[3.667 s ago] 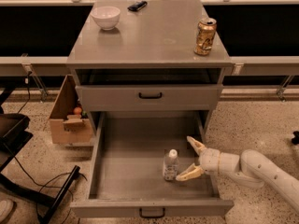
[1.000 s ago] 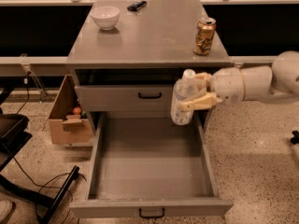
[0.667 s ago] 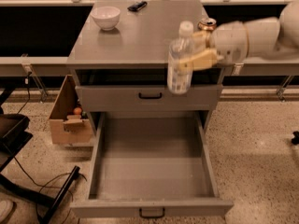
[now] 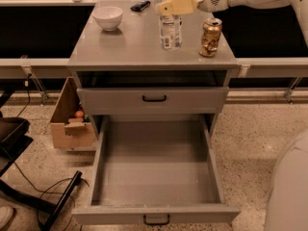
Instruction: Pick blue plastic bottle from middle drawer and place on counter
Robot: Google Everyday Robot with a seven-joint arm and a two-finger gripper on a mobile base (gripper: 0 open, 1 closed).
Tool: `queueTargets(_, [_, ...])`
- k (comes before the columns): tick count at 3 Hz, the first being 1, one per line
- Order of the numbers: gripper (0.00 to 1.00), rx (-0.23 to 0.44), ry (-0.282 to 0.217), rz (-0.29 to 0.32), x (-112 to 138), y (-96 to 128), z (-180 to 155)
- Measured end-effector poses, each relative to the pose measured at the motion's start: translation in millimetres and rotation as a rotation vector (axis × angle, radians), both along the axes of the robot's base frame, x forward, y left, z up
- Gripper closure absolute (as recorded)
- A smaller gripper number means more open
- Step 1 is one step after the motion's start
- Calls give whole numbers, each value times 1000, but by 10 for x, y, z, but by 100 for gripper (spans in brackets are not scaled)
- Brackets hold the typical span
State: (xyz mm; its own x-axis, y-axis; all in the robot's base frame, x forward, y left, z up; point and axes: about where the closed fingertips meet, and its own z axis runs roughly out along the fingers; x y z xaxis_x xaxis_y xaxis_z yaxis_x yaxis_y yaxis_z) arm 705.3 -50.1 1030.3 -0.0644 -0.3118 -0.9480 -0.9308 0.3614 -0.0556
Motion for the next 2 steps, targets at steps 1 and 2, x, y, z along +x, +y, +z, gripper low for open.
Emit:
queueTargets(1, [100,12,38,3,-43,3,-32])
queueTargets(2, [100,11,29,2,-7,28,-35])
